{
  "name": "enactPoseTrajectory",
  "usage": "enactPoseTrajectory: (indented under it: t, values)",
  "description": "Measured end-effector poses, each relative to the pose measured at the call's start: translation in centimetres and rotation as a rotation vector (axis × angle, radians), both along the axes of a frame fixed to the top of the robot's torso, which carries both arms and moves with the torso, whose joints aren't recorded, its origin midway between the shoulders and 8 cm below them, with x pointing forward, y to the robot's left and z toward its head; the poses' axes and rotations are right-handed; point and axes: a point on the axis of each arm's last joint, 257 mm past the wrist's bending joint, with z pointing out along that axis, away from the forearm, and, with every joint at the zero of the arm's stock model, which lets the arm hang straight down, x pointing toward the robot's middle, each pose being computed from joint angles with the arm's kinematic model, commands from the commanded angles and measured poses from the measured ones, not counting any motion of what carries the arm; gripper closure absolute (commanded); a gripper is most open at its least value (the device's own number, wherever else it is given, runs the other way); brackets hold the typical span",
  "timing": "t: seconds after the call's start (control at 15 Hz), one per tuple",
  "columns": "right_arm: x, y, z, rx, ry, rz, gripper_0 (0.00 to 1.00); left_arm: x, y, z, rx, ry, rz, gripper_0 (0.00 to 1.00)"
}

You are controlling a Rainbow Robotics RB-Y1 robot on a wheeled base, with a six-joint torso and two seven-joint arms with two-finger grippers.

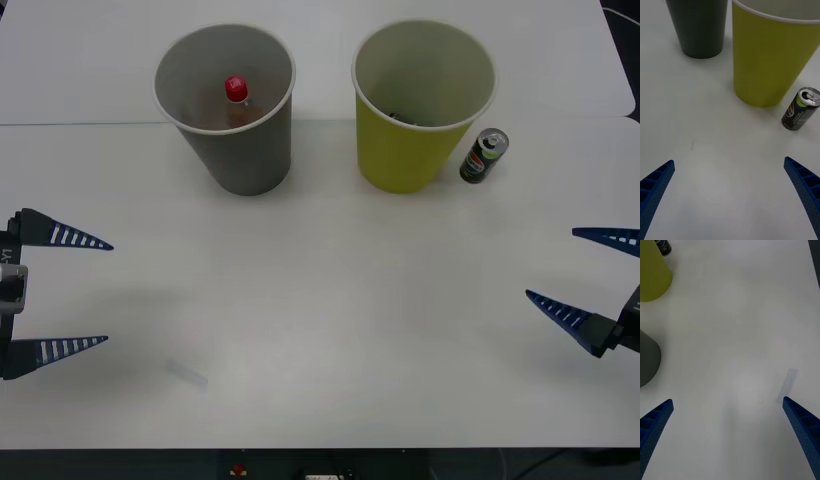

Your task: Put the can into the green bin and the plastic bottle into the gray bin

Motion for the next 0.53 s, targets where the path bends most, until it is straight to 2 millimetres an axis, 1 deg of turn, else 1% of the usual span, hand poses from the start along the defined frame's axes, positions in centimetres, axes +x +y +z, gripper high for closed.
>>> enactPoseTrajectory:
  t: [0.33,0.53]
  values:
    - [1.7,-0.9,-1.7,0.130,0.031,-0.197,0.00,0.0,0.0,0.0,0.000,0.000,0.000,0.00]
    - [3.1,-1.7,-2.3,0.163,0.024,-0.301,0.00,0.0,0.0,0.0,0.000,0.000,0.000,0.00]
